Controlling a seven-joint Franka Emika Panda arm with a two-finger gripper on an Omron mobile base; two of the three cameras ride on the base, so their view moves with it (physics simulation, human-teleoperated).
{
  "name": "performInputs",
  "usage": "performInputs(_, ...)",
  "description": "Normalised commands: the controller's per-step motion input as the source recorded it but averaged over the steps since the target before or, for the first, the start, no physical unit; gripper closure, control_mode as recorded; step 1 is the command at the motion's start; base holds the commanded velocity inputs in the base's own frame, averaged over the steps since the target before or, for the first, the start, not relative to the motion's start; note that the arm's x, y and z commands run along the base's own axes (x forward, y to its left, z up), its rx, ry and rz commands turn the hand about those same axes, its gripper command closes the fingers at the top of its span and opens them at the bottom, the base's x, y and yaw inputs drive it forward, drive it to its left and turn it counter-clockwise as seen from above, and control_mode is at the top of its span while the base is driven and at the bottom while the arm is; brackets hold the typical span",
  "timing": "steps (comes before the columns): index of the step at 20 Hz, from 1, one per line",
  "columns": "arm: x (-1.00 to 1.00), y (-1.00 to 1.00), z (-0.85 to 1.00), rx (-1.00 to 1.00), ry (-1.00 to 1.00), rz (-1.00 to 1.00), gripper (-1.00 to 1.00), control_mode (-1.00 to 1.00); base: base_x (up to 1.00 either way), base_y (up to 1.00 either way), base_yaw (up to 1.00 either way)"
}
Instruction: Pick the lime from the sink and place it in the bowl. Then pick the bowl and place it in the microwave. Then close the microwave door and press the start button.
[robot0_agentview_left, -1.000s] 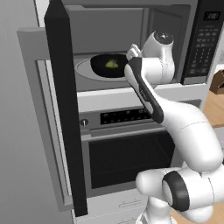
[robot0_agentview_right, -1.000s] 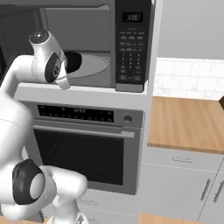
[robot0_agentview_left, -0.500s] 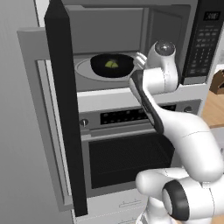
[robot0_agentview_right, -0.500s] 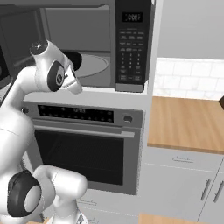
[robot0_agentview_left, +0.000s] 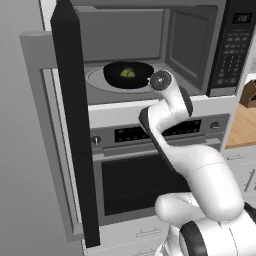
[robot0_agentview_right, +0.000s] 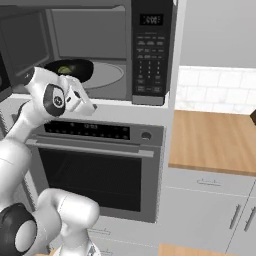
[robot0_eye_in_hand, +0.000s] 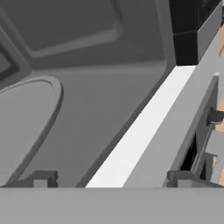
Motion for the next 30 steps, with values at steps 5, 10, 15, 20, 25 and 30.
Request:
performInputs(5, 0.00, -0.10, -0.65, -0.37, -0.20, -0.02, -1.00, -1.00, 0.00, 0.00, 0.00)
performInputs(10, -0.05, -0.01, -0.07, -0.40, -0.19, -0.11, -1.00, -1.00, 0.00, 0.00, 0.00)
performInputs(15, -0.36, 0.00, 0.00, -0.41, -0.29, -0.24, -1.00, -1.00, 0.00, 0.00, 0.00)
performInputs(20, -0.55, 0.14, 0.00, -0.32, -0.33, -0.23, -1.00, -1.00, 0.00, 0.00, 0.00)
performInputs(25, -0.60, 0.42, 0.00, -0.07, -0.16, -0.02, -1.00, -1.00, 0.00, 0.00, 0.00)
performInputs(30, -0.78, 0.58, 0.00, 0.00, -0.05, -0.01, -1.00, -1.00, 0.00, 0.00, 0.00)
